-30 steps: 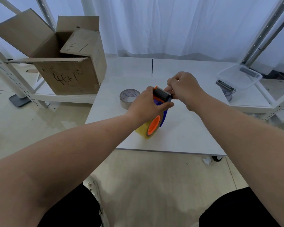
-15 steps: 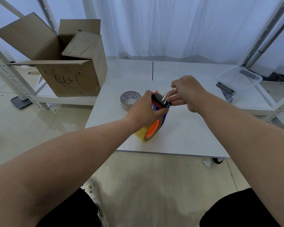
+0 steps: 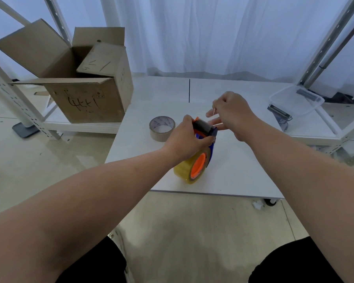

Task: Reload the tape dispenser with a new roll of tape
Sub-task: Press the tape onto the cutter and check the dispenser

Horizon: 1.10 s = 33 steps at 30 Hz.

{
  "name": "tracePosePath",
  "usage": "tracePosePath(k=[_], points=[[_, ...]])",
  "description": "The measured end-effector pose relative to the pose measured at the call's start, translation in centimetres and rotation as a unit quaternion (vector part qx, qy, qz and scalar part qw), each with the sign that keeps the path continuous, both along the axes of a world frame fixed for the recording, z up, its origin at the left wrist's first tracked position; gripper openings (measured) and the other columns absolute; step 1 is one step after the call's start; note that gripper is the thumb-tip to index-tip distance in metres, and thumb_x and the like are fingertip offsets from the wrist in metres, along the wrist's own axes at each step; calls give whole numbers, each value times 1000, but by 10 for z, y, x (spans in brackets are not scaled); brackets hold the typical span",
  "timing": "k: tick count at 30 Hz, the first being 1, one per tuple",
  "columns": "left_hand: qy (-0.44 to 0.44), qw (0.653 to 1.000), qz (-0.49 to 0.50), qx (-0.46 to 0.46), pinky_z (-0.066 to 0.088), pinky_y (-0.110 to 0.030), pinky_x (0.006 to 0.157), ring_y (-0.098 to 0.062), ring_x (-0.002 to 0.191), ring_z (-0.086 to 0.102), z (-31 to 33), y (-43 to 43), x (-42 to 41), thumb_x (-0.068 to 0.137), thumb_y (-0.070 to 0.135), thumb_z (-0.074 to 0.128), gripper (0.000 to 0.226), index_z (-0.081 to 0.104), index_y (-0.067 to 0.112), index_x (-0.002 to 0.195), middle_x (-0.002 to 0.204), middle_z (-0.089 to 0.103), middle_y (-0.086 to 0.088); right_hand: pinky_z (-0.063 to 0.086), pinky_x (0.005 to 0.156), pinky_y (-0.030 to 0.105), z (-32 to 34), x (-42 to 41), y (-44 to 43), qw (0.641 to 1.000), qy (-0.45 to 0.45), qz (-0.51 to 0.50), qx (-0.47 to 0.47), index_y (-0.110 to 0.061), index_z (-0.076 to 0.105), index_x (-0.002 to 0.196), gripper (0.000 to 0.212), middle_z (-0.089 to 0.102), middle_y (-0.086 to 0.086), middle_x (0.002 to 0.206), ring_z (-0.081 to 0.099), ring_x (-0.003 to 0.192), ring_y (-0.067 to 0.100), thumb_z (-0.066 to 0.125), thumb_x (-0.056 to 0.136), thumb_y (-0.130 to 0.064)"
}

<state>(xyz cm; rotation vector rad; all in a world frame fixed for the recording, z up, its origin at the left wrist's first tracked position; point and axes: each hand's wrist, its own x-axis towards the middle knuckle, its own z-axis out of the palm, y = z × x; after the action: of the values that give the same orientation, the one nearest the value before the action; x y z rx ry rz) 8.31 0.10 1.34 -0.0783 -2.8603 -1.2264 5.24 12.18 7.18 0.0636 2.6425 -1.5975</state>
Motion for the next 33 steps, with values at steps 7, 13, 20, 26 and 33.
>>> tracePosePath(k=[7,13,20,26,33], points=[[35,997,-51,-45,34,-25,49,-9,65,49,-6,10,4,72,53,69,50,37,21,93,88,53,2,58,66,37,2,-1,1,1000,8,-4,-6,-8,48,98,13,69,13,95,68,66,25,36,93,-11],[34,999,-28,-23,39,-25,52,-6,68,49,-5,6,0,71,52,71,53,40,18,97,90,54,2,59,71,39,2,0,4,1000,6,-13,10,-4,51,108,21,69,10,96,69,78,26,38,95,-14],[18,1000,-4,-1,38,-22,52,-4,70,49,-1,4,0,71,54,71,54,39,20,99,83,51,9,59,68,36,4,4,3,1000,23,-4,8,-8,49,96,13,69,11,96,70,79,25,38,95,-14],[-29,997,45,47,42,-22,63,-14,87,53,2,-10,-5,73,51,71,59,39,19,111,98,52,4,60,72,39,7,6,1,998,57,5,22,-7,51,94,13,70,12,91,70,78,26,41,95,-15],[21,1000,-16,-6,37,-19,54,-12,78,55,0,-5,6,72,46,74,52,37,21,100,93,56,4,59,74,43,8,6,-2,997,69,3,20,-7,51,92,12,71,14,91,71,80,27,41,93,-13]])
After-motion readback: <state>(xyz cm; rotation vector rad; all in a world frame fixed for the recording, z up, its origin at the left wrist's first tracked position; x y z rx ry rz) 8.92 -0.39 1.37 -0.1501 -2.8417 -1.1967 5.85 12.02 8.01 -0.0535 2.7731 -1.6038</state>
